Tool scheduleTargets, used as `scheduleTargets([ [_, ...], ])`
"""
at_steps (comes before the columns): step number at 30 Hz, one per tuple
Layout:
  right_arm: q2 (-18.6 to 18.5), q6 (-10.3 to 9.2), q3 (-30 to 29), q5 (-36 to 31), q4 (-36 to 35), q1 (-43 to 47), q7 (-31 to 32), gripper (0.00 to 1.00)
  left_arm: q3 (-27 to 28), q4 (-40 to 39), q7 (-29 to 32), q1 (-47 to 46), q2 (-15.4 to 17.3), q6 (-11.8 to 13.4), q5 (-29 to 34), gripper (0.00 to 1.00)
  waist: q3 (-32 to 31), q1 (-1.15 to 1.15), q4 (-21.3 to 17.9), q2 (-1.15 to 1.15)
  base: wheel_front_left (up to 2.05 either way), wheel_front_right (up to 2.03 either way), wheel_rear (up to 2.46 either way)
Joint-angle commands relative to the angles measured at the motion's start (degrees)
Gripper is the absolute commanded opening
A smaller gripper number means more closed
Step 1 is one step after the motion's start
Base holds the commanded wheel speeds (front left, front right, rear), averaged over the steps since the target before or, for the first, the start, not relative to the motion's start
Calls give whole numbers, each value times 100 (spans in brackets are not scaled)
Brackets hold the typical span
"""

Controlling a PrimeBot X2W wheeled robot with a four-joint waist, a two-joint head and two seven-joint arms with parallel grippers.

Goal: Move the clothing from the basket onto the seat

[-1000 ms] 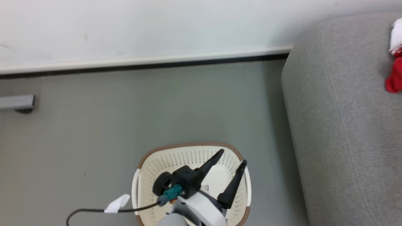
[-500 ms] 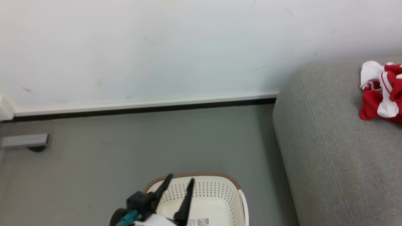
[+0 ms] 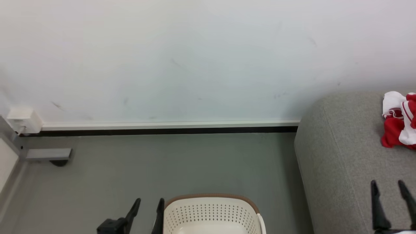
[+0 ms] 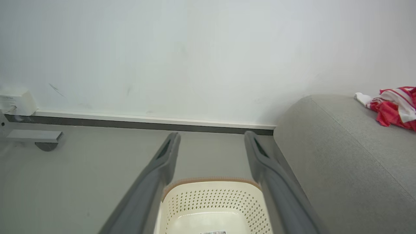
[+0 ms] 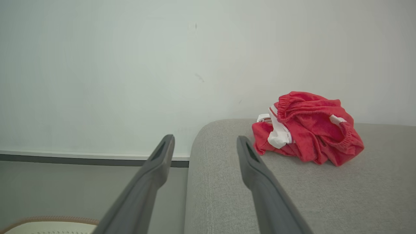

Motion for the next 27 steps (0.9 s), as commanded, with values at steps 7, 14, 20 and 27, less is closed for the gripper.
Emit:
scheduleTargets([
  [7, 430, -15, 37, -319, -304, 595, -17, 100, 533, 63, -1, 324, -122, -59, 359, 100, -146, 1, 75, 0, 0, 0, 0],
  [14, 600, -15, 102, -248, -314, 843, -18, 100, 865, 57, -1, 461, -243, -207, 544, 100, -233, 1, 73, 0, 0, 0, 0],
  [20, 652, -15, 203, -278, -243, 946, -19, 100, 1106, -111, -1, 596, -337, -381, 766, 100, -294, 1, 116, 0, 0, 0, 0],
  [27, 668, -15, 258, -265, -171, 991, -18, 100, 1278, -234, -2, 665, -443, -605, 946, 100, -328, 1, 225, 0, 0, 0, 0],
])
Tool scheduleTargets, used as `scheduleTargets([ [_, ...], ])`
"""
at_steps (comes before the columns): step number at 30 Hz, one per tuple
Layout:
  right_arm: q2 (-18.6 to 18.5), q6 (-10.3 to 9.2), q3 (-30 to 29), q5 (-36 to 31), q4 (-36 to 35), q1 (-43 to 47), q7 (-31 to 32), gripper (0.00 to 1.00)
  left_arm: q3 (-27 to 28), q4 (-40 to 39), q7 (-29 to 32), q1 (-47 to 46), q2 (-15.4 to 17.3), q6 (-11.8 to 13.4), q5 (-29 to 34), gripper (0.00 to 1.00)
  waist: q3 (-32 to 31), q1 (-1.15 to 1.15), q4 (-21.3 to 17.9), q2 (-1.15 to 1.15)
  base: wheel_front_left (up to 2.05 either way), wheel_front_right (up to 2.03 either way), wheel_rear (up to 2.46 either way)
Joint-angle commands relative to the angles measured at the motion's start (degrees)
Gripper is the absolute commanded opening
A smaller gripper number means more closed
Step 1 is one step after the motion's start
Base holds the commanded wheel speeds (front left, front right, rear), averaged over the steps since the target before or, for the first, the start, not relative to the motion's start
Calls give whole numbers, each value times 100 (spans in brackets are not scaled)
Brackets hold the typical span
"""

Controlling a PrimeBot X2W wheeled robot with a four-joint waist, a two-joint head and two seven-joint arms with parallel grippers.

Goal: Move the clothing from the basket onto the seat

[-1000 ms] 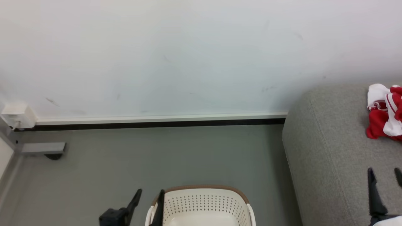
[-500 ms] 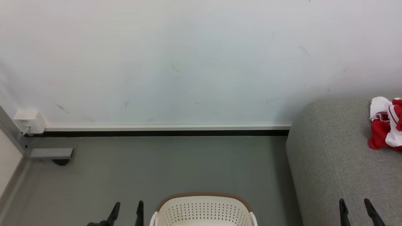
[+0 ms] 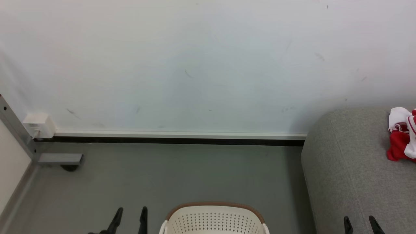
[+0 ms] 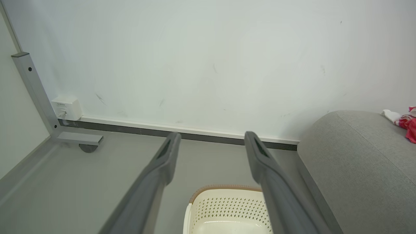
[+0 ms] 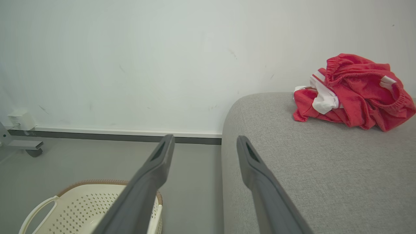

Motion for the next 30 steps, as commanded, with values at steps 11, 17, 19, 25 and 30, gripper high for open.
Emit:
scheduleTargets([
  [11, 13, -15, 80, 89, 70, 25, -17, 100, 154, -76, -2, 75, -67, -181, 192, 100, 3, 0, -49, 0, 0, 0, 0],
  [17, 13, -15, 88, 116, 84, 14, -17, 100, 186, -161, -2, 37, -72, -286, 200, 100, -1, 0, -89, 0, 0, 0, 0],
  [19, 12, -15, 86, 130, 70, 7, -17, 0, 160, -242, -2, 44, -77, -347, 179, 0, 1, 0, -90, 0, 0, 0, 0],
  [25, 30, 1, 60, 370, 234, -63, 123, 0, 201, -32, 86, 36, -118, -362, -130, 0, 8, 0, -98, 0, 0, 0, 0],
  [30, 27, 0, 31, 948, 198, -150, 274, 0, 282, -31, 238, -37, -116, -387, -696, 0, 23, 0, -111, 0, 0, 0, 0],
])
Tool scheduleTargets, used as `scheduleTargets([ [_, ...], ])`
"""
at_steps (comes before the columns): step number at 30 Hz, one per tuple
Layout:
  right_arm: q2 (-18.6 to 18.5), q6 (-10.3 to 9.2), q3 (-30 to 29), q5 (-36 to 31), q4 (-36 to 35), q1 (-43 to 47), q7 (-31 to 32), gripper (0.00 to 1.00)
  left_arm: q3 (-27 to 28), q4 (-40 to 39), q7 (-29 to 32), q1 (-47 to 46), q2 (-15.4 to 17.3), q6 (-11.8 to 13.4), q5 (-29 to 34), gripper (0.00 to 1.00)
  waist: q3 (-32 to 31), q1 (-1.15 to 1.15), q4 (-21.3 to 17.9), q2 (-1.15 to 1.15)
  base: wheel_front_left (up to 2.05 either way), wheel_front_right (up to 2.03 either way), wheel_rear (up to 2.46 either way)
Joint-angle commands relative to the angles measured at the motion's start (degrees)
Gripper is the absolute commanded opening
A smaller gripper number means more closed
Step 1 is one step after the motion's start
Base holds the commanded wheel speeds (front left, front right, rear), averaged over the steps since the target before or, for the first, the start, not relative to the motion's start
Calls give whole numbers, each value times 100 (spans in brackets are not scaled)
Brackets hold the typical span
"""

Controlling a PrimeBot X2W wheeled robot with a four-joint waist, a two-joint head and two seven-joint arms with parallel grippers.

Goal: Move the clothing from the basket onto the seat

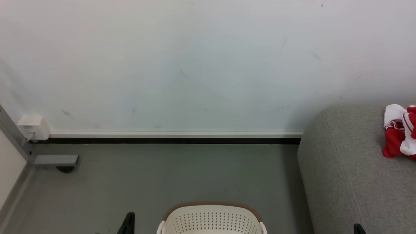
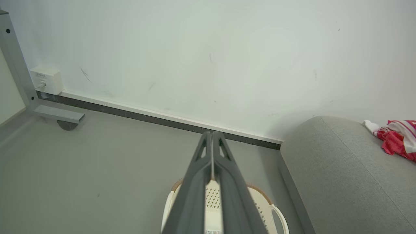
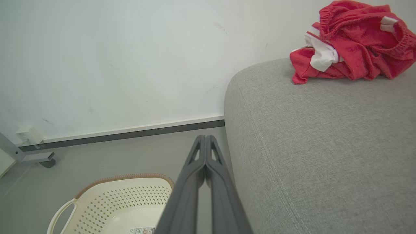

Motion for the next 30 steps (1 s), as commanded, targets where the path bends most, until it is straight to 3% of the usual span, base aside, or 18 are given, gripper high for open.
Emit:
scheduleTargets([
  [1, -47, -1, -37, 269, -105, -161, 47, 0, 58, -75, 46, -150, 9, -32, -278, 0, 4, 0, -3, 0, 0, 0, 0],
  [30, -61, -5, -134, 2880, -292, -539, 686, 0, 401, -94, 710, -473, 20, -144, -2849, 0, 88, 0, -79, 0, 0, 0, 0],
])
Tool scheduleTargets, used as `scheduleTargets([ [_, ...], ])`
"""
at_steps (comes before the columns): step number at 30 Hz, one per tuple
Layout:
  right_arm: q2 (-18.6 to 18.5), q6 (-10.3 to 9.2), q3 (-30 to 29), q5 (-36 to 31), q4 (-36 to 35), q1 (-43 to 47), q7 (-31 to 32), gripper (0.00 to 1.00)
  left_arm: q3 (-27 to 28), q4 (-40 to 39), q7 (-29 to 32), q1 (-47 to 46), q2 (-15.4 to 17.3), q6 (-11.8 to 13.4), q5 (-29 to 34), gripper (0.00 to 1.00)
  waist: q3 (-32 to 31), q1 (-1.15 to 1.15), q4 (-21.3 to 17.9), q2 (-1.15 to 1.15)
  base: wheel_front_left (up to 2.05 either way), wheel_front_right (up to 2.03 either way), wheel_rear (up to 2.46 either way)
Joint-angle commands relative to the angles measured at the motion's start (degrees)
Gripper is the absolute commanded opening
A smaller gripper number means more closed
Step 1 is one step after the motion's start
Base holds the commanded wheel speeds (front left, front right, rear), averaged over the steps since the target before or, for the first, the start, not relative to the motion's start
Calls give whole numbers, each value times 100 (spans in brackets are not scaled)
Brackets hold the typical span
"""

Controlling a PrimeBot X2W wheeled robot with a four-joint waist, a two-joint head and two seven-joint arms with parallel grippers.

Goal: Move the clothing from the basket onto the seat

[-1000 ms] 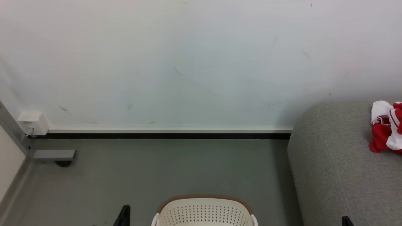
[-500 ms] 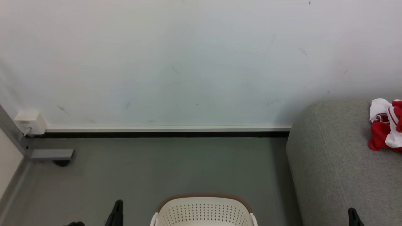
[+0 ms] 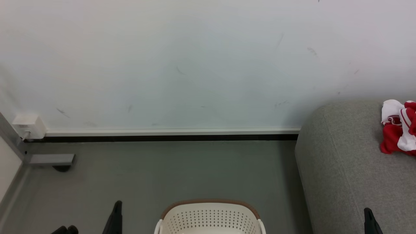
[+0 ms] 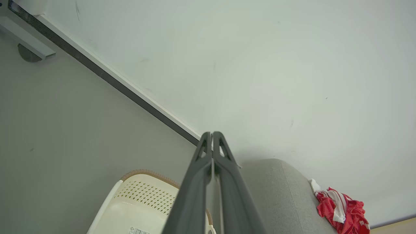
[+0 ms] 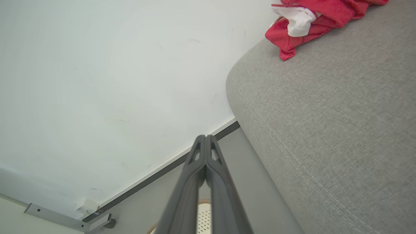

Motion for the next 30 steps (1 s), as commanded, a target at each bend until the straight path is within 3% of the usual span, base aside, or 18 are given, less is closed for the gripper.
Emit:
scheduleTargets([
  [1, -58, -5, -25, 155, -95, -178, 36, 0, 46, -76, 25, -154, 21, -30, -140, 0, 2, 0, -1, 0, 0, 0, 0],
  [30, -70, -8, -123, 2127, -207, -481, 542, 0, 316, -73, 545, -401, 32, -121, -2097, 0, 88, 0, -80, 0, 0, 0, 0],
])
